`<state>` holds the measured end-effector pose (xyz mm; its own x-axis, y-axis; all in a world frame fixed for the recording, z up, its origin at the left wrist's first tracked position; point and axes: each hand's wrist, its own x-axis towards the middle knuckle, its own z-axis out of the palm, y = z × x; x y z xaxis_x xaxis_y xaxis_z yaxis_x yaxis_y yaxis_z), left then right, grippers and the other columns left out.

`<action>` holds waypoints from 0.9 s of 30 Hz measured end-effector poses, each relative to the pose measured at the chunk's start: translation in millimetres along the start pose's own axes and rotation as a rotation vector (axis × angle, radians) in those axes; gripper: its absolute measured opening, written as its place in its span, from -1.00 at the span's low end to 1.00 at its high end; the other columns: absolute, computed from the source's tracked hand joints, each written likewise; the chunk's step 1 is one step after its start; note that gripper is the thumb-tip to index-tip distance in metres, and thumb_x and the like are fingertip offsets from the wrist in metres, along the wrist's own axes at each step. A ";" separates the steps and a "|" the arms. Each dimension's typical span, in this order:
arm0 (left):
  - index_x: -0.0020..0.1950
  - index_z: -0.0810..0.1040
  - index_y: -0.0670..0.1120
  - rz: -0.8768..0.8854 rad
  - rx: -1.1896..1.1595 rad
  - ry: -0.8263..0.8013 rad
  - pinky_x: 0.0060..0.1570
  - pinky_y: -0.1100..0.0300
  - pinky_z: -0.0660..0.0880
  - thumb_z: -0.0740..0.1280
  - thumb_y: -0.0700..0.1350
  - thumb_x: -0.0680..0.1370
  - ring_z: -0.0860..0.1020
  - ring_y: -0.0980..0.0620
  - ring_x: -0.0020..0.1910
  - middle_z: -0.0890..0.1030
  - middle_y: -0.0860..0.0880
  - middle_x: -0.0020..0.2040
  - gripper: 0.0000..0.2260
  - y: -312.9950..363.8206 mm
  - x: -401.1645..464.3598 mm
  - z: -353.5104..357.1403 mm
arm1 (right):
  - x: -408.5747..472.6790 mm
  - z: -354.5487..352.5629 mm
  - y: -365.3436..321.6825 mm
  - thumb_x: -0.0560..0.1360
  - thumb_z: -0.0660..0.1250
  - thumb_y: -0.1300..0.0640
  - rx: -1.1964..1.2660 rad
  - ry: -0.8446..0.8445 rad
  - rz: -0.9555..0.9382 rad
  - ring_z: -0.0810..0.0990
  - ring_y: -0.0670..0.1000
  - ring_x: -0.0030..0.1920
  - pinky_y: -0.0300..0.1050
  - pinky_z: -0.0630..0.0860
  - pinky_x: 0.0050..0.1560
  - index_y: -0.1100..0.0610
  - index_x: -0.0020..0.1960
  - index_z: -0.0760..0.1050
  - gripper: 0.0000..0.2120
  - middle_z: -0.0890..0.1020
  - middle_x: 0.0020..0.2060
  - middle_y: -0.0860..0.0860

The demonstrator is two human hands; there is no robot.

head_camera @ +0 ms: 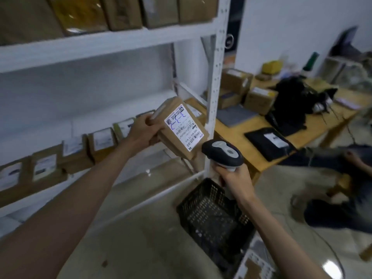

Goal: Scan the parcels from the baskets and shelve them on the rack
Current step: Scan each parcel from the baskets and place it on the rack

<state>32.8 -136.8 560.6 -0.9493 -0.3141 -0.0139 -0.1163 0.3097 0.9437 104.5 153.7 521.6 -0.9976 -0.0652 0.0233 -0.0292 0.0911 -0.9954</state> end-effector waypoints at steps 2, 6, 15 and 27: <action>0.20 0.55 0.01 0.061 0.043 0.080 -0.03 0.14 0.65 0.47 0.08 0.33 0.65 0.02 0.02 0.60 -0.05 0.14 -0.54 28.8 -3.0 -26.0 | 9.0 5.4 -22.9 0.48 0.50 0.22 -0.038 -0.065 -0.074 0.65 -0.27 -0.11 -0.37 0.55 -0.17 -0.17 -0.09 0.58 -0.72 0.70 -0.16 -0.30; 0.25 0.51 0.01 0.124 0.076 0.173 -0.02 0.11 0.64 0.51 -0.04 0.42 0.61 0.07 0.00 0.57 0.05 0.08 -0.58 71.9 -9.8 -66.5 | 26.0 10.8 -49.5 0.50 0.45 0.27 -0.090 -0.163 -0.172 0.55 -0.18 -0.40 -0.29 0.47 -0.39 0.00 -0.09 0.58 -0.83 0.65 -0.39 -0.12; 0.29 0.54 -0.01 0.180 0.132 0.304 0.05 0.12 0.64 0.48 -0.05 0.47 0.62 0.02 0.11 0.63 -0.01 0.14 -0.60 116.9 -36.5 -108.2 | 33.5 17.9 -82.9 0.49 0.41 0.35 -0.120 -0.341 -0.341 0.48 -0.10 -0.38 -0.15 0.42 -0.35 0.20 -0.15 0.54 -0.90 0.57 -0.40 0.04; 0.52 0.37 -0.14 0.176 0.221 0.351 0.09 0.08 0.62 0.49 0.08 0.37 0.57 -0.03 0.19 0.56 -0.11 0.29 -0.23 153.6 -54.7 -122.5 | 34.8 13.7 -113.1 0.48 0.48 0.27 -0.125 -0.359 -0.483 0.57 -0.26 -0.38 -0.38 0.45 -0.41 -0.05 -0.19 0.51 -0.74 0.62 -0.41 -0.25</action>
<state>102.7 -182.0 746.8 -0.8083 -0.5126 0.2897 -0.0572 0.5581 0.8278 74.0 127.5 633.7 -0.7871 -0.4566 0.4147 -0.5014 0.0820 -0.8613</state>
